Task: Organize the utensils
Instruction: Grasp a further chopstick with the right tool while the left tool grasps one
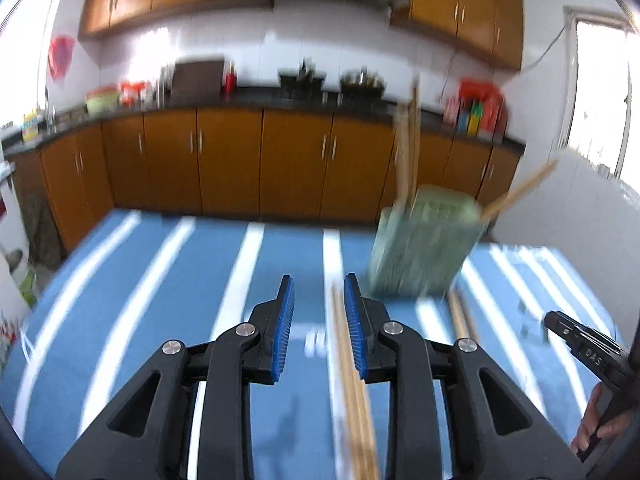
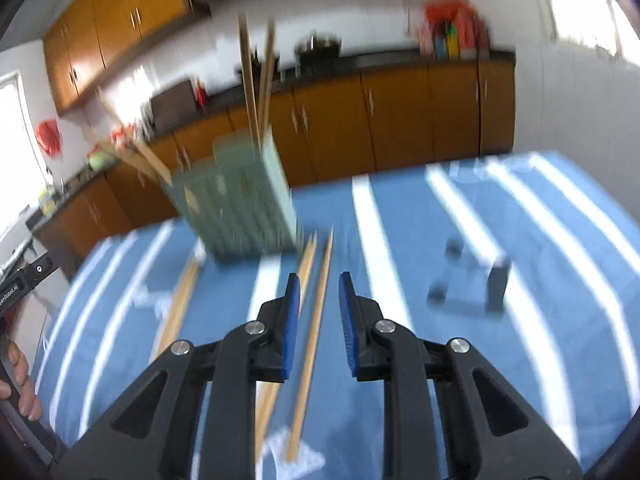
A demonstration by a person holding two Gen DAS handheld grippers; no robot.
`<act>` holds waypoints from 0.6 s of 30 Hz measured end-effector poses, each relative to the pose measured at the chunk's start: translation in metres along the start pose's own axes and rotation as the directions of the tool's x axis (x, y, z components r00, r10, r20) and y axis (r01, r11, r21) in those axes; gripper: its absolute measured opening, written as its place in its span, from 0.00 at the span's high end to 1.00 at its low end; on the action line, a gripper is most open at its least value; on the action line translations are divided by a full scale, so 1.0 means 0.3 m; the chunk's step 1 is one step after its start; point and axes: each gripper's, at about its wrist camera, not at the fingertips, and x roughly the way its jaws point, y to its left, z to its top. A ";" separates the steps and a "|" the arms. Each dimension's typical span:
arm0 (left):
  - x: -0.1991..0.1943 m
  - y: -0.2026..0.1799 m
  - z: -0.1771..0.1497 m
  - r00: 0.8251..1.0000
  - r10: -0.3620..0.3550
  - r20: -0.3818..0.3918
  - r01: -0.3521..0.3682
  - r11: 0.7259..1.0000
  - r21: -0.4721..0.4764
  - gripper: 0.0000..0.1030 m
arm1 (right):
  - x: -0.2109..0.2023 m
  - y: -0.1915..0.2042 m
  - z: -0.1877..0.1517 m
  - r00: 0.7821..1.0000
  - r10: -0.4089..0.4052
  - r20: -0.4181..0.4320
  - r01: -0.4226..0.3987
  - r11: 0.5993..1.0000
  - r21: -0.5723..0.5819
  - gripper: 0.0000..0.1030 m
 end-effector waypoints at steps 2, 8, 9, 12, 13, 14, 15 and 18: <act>0.035 0.017 -0.057 0.998 0.002 -0.058 -0.003 1.000 -0.002 0.74 | 0.063 0.014 -0.061 0.996 0.009 -0.086 -0.010 1.000 -0.008 0.79; 0.086 0.025 -0.164 0.987 -0.032 -0.155 0.032 0.999 -0.005 0.74 | 0.159 0.055 -0.158 0.979 0.004 -0.205 -0.013 0.999 -0.041 0.80; 0.091 0.020 -0.170 0.986 -0.037 -0.164 0.037 0.999 -0.002 0.74 | 0.173 0.061 -0.166 0.976 -0.009 -0.216 -0.002 0.999 -0.054 0.80; 0.108 0.012 -0.192 0.979 -0.062 -0.195 0.064 0.998 0.001 0.74 | 0.187 0.071 -0.162 0.976 -0.054 -0.209 0.036 0.995 -0.091 0.90; 0.111 0.008 -0.203 0.977 -0.068 -0.202 0.069 0.998 0.001 0.74 | 0.190 0.068 -0.157 0.976 -0.065 -0.206 0.046 0.994 -0.096 0.91; 0.117 0.002 -0.209 0.974 -0.076 -0.214 0.078 0.997 0.002 0.74 | 0.190 0.059 -0.154 0.976 -0.071 -0.204 0.054 0.995 -0.085 0.92; 0.124 -0.004 -0.215 0.971 -0.084 -0.226 0.086 0.996 0.002 0.74 | 0.191 0.048 -0.148 0.976 -0.080 -0.202 0.066 0.995 -0.075 0.92; 0.144 -0.024 -0.235 0.963 -0.093 -0.254 0.099 0.995 0.013 0.74 | 0.189 -0.002 -0.135 0.973 -0.129 -0.189 0.127 0.992 -0.023 0.92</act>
